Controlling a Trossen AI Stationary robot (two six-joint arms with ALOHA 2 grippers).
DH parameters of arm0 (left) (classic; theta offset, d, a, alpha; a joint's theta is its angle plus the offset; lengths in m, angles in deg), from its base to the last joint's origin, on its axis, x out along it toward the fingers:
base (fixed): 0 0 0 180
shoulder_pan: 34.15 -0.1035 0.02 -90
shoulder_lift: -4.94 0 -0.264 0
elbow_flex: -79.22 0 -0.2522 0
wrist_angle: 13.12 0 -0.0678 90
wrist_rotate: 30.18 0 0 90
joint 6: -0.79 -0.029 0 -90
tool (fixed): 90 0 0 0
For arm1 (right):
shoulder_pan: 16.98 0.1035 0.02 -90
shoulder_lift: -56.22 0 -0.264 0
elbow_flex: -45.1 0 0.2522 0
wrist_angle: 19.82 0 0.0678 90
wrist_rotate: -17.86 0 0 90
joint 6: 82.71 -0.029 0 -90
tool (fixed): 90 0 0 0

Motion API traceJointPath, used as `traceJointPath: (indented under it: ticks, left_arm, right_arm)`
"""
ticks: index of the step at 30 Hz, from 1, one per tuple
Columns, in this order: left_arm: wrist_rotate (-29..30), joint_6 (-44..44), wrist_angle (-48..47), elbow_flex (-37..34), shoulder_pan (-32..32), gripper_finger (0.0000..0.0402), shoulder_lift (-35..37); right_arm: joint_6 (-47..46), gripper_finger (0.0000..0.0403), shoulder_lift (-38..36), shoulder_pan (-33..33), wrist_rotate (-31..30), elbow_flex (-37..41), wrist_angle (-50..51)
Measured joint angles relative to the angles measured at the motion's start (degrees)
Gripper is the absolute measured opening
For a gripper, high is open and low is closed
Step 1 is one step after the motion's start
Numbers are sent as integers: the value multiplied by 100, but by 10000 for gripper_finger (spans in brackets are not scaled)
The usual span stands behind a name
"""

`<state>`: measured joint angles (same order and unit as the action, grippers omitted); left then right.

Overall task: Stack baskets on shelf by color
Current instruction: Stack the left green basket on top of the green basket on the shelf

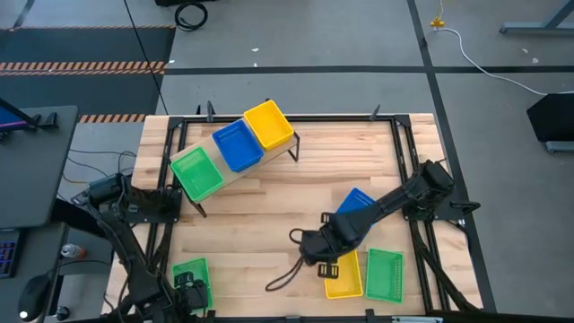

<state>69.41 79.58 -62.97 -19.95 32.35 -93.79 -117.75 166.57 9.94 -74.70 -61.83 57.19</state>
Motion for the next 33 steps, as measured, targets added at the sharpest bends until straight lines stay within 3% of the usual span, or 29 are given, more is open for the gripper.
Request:
traceJointPath:
  ticks: [11,17,23,30,33]
  left_arm:
    - [-141,-116,-375,0,-83,222,-256]
    - [123,30,-370,0,-99,213,-258]
    - [146,19,-350,0,-101,157,-258]
    - [69,6,-277,0,-109,30,-258]
    - [71,-9,-207,0,-139,16,-258]
  right_arm:
    - [-141,141,0,419,-570,0,-230]
    - [-144,141,0,423,-698,0,-454]
    - [-71,142,0,425,-700,0,-507]
    - [16,142,0,425,-700,0,-505]
    - [27,141,0,425,-700,0,-505]
